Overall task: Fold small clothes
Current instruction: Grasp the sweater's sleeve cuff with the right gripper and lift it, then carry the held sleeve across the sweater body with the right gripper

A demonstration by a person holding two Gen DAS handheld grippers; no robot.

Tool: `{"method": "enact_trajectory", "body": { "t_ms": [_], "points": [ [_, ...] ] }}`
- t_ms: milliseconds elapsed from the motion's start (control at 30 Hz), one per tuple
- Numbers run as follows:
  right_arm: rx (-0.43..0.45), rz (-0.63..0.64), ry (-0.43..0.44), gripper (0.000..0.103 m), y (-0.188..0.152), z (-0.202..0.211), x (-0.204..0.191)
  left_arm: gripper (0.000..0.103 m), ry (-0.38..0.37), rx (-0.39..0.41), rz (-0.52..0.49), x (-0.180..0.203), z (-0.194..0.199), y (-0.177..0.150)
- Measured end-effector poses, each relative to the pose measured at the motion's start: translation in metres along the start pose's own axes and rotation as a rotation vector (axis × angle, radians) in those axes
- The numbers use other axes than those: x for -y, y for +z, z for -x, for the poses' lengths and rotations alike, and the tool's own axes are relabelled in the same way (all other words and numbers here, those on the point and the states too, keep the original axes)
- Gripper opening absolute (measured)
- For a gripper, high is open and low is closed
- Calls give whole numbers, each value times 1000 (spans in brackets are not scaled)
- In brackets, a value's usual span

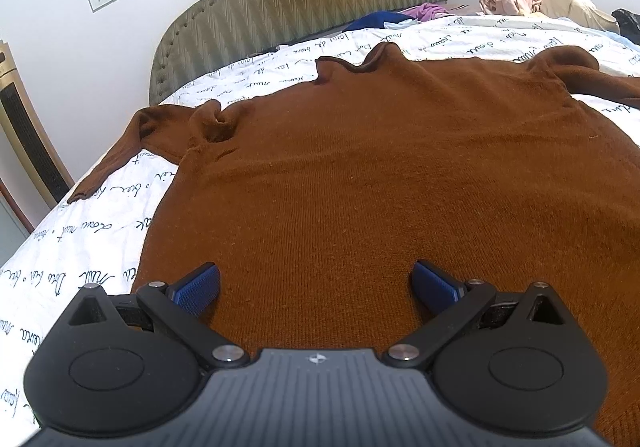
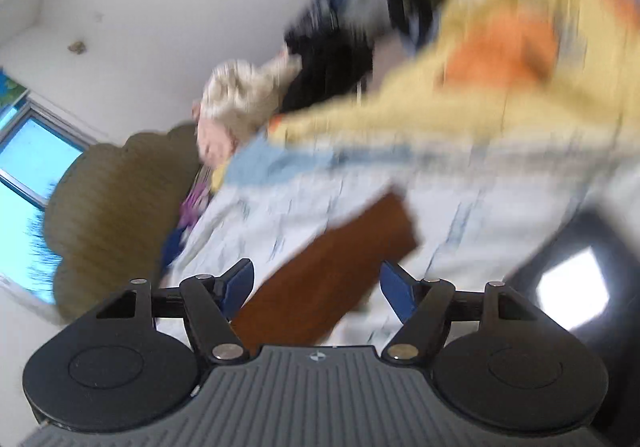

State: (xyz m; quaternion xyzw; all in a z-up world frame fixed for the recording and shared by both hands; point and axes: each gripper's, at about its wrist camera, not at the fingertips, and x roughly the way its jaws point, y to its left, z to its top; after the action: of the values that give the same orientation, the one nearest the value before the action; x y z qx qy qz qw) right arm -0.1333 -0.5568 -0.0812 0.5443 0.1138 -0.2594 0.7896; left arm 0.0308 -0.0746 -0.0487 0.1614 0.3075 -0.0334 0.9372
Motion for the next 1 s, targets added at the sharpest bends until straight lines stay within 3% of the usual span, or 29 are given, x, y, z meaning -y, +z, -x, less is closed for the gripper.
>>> {"method": "enact_trajectory", "body": {
  "t_ms": [100,200,267,300,333,467,600,700,767,1000],
  "points": [
    [22,-6,-56,69,-10,-21,-3,103,5,5,-6,1,0,0],
    [130,-56,-91,68,-7,-42,3,103,12,9,-15,3,1,0],
    [180,-95,-80,61,-2,-54,6,103,13,9,-21,3,2,0],
    [182,-88,-79,34,4,-60,6,103,7,6,-21,2,4,1],
    [182,-71,-88,14,8,-62,4,103,-6,5,-25,0,6,2],
    [222,37,-95,13,35,-52,-19,103,-50,10,-19,-12,16,11],
    [362,193,-154,13,76,-12,-50,103,-52,9,-20,-28,18,22],
    [365,255,-144,13,91,-3,-73,103,-81,-20,6,-39,10,29],
    [332,333,-128,13,80,-5,-96,103,-89,-46,26,-43,2,32],
    [188,644,-2,13,-19,-36,-179,103,-106,-77,47,-49,-5,33]
  ]
}}
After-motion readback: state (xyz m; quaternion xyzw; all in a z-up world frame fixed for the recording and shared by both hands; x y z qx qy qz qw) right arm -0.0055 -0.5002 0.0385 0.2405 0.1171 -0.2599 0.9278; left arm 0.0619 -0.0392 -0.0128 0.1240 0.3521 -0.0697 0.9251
